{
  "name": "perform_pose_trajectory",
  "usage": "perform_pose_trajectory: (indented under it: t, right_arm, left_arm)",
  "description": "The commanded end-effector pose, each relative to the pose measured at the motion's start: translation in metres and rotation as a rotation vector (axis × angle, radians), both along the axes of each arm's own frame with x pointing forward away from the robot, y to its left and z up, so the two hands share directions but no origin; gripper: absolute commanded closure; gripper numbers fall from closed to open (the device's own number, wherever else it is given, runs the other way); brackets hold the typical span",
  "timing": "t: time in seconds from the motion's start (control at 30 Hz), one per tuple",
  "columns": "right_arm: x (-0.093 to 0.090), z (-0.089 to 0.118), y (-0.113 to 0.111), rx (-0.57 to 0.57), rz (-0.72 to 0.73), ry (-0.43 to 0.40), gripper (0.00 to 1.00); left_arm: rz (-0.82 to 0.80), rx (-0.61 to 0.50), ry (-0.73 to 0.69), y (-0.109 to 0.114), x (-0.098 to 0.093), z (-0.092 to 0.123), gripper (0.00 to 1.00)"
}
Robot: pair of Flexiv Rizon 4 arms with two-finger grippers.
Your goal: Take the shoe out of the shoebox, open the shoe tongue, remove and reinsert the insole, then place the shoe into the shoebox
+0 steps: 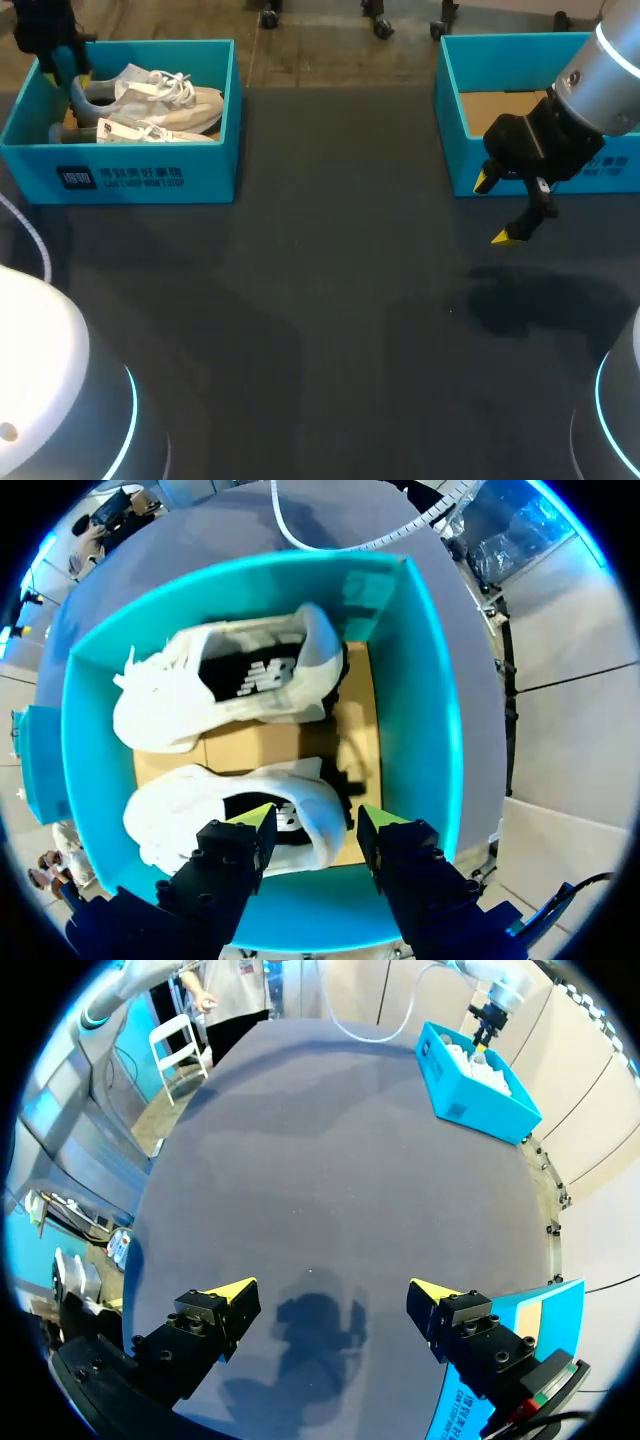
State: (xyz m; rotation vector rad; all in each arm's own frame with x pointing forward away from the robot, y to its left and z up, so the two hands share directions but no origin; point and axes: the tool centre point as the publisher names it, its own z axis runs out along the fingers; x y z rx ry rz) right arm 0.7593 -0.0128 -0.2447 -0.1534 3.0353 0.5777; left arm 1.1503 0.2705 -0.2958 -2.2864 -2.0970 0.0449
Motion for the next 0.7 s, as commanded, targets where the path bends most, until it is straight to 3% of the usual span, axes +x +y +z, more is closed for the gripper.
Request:
perform_pose_trajectory:
  t: [0.03,0.3,0.5,0.7]
  right_arm:
    - [0.0,-0.001,0.0,-0.002,0.0,-0.001,0.0]
    - [0.0,-0.001,0.0,-0.002,0.0,-0.001,0.0]
    - [0.0,-0.001,0.0,-0.002,0.0,-0.001,0.0]
    - [0.0,-0.001,0.0,-0.002,0.0,-0.001,0.0]
  left_arm:
    - [-0.004,-0.02,-0.082,0.005,-0.044,0.019,0.49]
    - [-0.016,-0.047,-0.092,0.007,-0.077,0.03,0.48]
    - [-0.018,-0.054,-0.095,0.013,-0.1,0.035,0.42]
    - [-0.028,-0.034,-0.121,0.016,-0.118,0.029,0.4]
